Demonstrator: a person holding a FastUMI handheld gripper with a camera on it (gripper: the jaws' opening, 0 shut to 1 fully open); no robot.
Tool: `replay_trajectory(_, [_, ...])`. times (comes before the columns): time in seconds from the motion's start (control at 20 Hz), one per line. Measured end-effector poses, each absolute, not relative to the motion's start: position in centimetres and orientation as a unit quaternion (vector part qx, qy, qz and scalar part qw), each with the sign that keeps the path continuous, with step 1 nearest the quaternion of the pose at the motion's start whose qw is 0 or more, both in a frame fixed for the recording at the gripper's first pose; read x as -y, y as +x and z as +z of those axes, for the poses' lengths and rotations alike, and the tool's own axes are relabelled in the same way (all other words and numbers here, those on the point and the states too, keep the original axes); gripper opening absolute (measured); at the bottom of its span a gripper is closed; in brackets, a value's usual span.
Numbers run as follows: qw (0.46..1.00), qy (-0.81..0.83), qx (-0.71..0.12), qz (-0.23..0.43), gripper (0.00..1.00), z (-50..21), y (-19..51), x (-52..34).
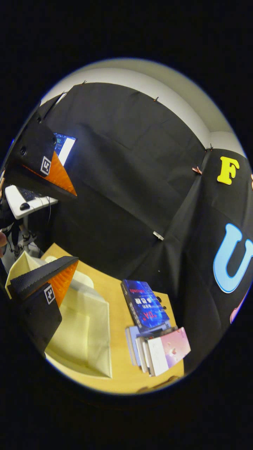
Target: Open the storage box then place both shoes into the box .Put the left shoe in first, then the right shoe, with the right side of both shoes facing outward in a uniform manner.
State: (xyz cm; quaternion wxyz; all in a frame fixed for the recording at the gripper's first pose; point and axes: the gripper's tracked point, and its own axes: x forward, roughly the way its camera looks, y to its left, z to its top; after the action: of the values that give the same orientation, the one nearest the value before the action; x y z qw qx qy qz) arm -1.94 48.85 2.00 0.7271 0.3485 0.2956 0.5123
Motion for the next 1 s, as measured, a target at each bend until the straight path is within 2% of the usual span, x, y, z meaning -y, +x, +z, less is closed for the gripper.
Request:
replay_trajectory(0.3, [0.819,0.292,-0.300,0.393,0.96,-3.6,1.5,-35.5])
replay_trajectory(0.55, [0.859,0.255,-0.344,0.282,0.96,-11.2,2.4,-25.1])
replay_trajectory(0.7, [0.854,0.235,-0.406,0.225,0.96,-16.4,1.2,-20.2])
replay_trajectory(0.8, [0.832,0.248,-0.454,0.201,0.94,-19.5,0.1,-18.9])
replay_trajectory(0.85, [0.818,0.255,-0.479,0.190,0.86,-20.9,-0.4,-18.8])
replay_trajectory(1.0, [0.787,0.235,-0.548,0.159,0.85,-26.3,-1.8,-17.8])
